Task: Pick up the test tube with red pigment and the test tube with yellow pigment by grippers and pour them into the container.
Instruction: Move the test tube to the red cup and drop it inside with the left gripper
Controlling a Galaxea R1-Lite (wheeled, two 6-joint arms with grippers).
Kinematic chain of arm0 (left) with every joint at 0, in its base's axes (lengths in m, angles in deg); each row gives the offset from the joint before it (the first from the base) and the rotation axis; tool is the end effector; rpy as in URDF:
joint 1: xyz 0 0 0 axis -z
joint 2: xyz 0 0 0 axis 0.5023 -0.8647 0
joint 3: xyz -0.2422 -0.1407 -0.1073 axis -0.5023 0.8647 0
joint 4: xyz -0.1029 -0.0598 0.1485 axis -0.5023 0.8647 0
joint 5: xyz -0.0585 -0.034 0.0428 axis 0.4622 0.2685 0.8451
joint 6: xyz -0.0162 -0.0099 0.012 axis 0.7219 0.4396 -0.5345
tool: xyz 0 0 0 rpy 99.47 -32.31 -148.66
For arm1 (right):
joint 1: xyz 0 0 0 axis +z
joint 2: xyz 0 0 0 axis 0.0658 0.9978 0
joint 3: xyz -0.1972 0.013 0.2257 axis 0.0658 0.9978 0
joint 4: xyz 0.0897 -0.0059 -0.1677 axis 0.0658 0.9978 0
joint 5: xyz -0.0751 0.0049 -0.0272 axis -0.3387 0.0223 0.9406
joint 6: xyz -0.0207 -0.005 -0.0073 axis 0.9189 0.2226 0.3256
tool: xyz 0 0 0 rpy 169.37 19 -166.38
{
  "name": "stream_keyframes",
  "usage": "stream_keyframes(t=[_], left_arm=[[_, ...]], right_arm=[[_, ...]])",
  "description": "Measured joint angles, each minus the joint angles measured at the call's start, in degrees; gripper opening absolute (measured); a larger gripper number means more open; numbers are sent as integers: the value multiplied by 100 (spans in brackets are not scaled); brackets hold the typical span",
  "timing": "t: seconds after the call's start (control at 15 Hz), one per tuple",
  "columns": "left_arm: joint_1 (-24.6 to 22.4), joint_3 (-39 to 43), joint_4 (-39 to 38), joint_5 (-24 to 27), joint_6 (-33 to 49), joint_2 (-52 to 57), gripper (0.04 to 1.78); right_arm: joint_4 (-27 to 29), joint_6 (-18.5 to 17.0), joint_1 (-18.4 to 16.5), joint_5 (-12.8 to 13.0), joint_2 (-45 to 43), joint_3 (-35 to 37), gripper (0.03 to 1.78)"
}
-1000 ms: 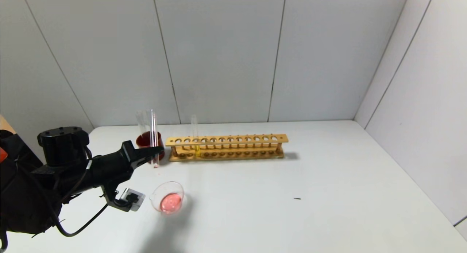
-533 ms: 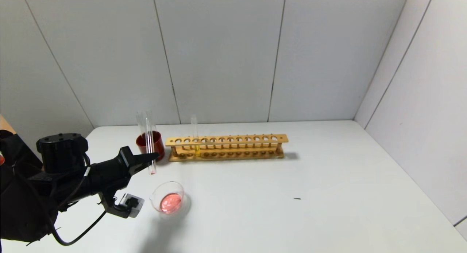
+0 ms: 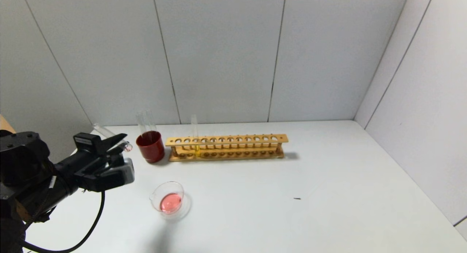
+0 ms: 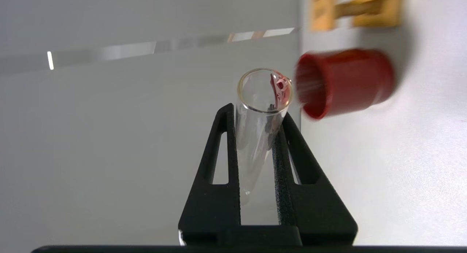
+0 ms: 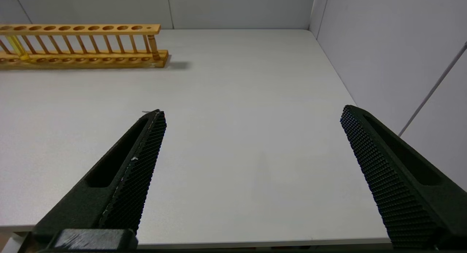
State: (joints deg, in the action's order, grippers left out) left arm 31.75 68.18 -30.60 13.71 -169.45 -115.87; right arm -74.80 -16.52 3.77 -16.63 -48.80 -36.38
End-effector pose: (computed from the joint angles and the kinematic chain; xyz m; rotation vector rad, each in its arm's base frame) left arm 0.2349 -0.0123 0.1321 1.5386 -0.1430 -0.3017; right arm -0.0228 0.0001 0.0751 0.0012 0.0032 0.0037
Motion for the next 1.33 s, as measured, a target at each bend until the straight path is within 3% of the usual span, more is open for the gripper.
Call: stream_keyframes(t=[0.4, 0.53, 0.67, 0.87, 1.33], left_arm=[[658, -223, -408, -2593, 4214, 500, 31], [738, -560, -361, -3149, 5599, 530, 31], [774, -816, -322, -2829, 6676, 413, 31], [777, -1139, -336, -1992, 7569, 44, 31], [549, -1998, -347, -1620, 8071, -1019, 31]], right_arm=[[0, 0, 0, -2, 0, 0, 175], [0, -2, 0, 0, 0, 0, 175], [0, 0, 0, 0, 0, 0, 175], [0, -2, 0, -2, 0, 0, 175], [0, -2, 0, -2, 0, 0, 175]])
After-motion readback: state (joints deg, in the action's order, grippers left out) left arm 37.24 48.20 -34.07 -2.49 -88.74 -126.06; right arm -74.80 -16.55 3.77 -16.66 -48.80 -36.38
